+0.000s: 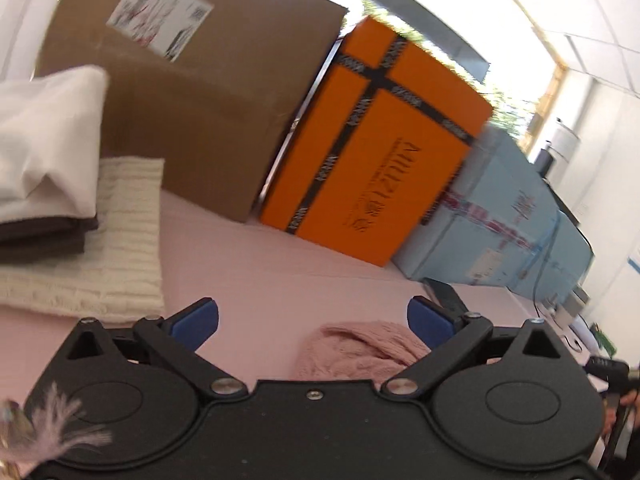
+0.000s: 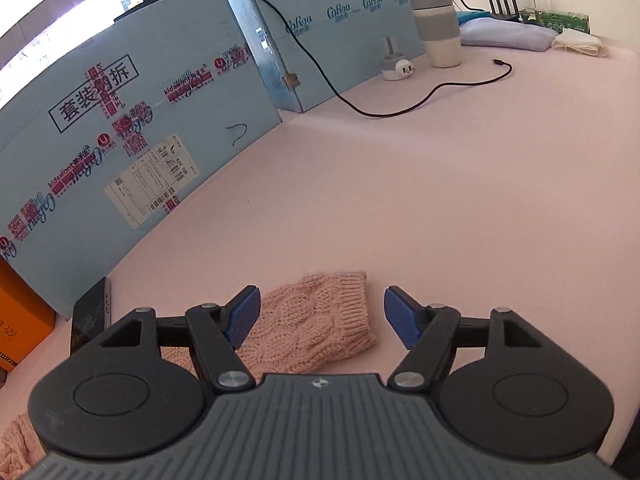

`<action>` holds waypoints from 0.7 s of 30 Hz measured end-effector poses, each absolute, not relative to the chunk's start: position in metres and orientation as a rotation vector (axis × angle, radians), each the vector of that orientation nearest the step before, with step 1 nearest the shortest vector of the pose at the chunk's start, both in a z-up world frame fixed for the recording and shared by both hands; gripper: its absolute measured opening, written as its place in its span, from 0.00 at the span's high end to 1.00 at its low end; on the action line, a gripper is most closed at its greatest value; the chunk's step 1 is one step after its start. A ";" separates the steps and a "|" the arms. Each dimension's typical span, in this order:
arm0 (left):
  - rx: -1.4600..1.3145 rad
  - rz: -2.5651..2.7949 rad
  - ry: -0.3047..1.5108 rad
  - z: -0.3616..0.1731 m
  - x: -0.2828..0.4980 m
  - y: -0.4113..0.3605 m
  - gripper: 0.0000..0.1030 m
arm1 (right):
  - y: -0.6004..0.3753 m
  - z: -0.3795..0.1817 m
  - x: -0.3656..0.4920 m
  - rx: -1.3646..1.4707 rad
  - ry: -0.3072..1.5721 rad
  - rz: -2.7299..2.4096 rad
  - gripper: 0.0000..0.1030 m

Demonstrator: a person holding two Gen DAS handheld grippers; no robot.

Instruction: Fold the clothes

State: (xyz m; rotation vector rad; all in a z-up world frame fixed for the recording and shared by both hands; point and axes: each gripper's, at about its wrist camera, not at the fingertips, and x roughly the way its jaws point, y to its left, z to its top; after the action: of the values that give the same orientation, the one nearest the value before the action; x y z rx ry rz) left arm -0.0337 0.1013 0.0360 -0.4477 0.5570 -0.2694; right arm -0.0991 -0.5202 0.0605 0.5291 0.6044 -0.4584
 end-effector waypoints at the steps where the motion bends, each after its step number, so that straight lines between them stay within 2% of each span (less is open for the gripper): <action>1: -0.430 -0.290 0.590 0.032 -0.024 0.097 0.00 | -0.520 0.058 -0.095 0.525 0.614 -0.460 0.36; 4: -0.364 -0.345 0.683 0.022 -0.001 0.082 0.03 | -0.519 0.050 -0.085 0.515 0.644 -0.467 0.37; 6: -0.286 -0.381 0.730 0.016 0.003 0.065 0.17 | -0.518 0.047 -0.082 0.502 0.645 -0.463 0.36; 8: -0.168 -0.402 0.728 0.013 0.001 0.046 0.57 | -0.514 0.046 -0.080 0.453 0.643 -0.463 0.44; 9: -0.104 -0.406 0.714 0.012 -0.002 0.037 0.64 | -0.512 0.045 -0.079 0.428 0.642 -0.463 0.47; 10: -0.042 -0.414 0.696 0.010 -0.005 0.028 0.76 | -0.509 0.044 -0.079 0.398 0.642 -0.457 0.57; 11: 0.002 -0.416 0.676 0.010 -0.009 0.022 0.84 | -0.505 0.044 -0.078 0.364 0.644 -0.436 0.70; 13: 0.067 -0.405 0.633 0.012 -0.013 0.014 0.87 | -0.498 0.043 -0.078 0.327 0.640 -0.380 0.86; 21: 0.160 -0.348 0.490 0.032 0.009 0.009 0.88 | -0.491 0.056 -0.084 0.286 0.509 -0.425 0.89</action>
State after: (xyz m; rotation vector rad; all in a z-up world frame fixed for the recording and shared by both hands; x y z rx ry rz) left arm 0.0086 0.0087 0.0320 0.1597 0.4900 -0.3478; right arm -0.0835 -0.4908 0.0564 0.2856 0.5094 -0.4248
